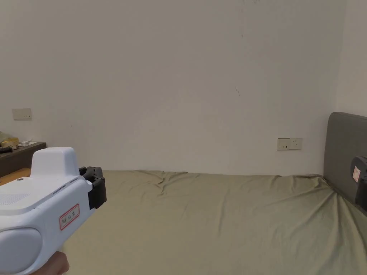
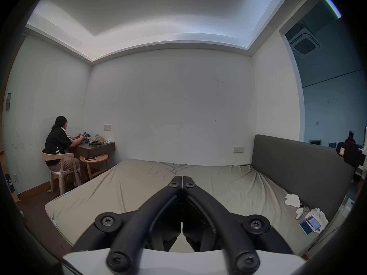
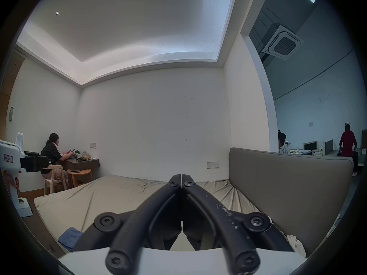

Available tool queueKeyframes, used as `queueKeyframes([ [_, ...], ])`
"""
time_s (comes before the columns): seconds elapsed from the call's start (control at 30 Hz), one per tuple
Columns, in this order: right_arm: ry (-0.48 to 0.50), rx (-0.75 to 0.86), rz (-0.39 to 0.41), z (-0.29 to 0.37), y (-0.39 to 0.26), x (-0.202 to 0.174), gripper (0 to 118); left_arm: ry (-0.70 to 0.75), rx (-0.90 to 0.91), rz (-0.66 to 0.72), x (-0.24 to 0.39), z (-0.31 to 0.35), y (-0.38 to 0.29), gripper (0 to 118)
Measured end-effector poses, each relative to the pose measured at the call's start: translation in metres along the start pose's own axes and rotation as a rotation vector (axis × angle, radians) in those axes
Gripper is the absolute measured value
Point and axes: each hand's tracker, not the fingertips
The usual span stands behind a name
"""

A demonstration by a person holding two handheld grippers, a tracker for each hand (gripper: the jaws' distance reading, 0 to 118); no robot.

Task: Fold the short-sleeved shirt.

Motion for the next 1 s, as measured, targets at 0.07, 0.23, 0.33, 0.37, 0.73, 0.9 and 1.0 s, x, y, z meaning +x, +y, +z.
queueKeyframes([
  [0.07, 0.005, 0.004, -0.006, 0.0, 0.0, 0.001, 2, 0.001, 0.007, 0.006, -0.001, 0.0, 0.0, 1],
  [0.23, 0.055, 0.062, 0.016, -0.012, -0.015, 0.008, 117, -0.016, 0.034, -0.003, -0.008, 0.003, 0.003, 116],
  [0.33, 0.019, 0.063, 0.023, -0.015, -0.017, 0.003, 118, -0.008, 0.048, -0.006, 0.012, 0.011, 0.003, 118],
  [0.37, 0.01, 0.075, 0.027, 0.005, 0.001, -0.005, 118, -0.01, 0.05, -0.003, 0.015, 0.013, 0.004, 118],
  [0.73, -0.006, 0.086, 0.03, 0.003, 0.001, 0.0, 118, 0.003, 0.056, -0.015, 0.008, 0.006, 0.001, 118],
  [0.9, -0.009, 0.087, 0.027, 0.003, 0.003, -0.001, 118, 0.003, 0.07, -0.013, 0.005, 0.008, 0.003, 118],
  [1.0, -0.011, 0.083, 0.022, 0.003, 0.004, -0.002, 118, 0.001, 0.072, -0.013, 0.004, 0.008, 0.004, 118],
])
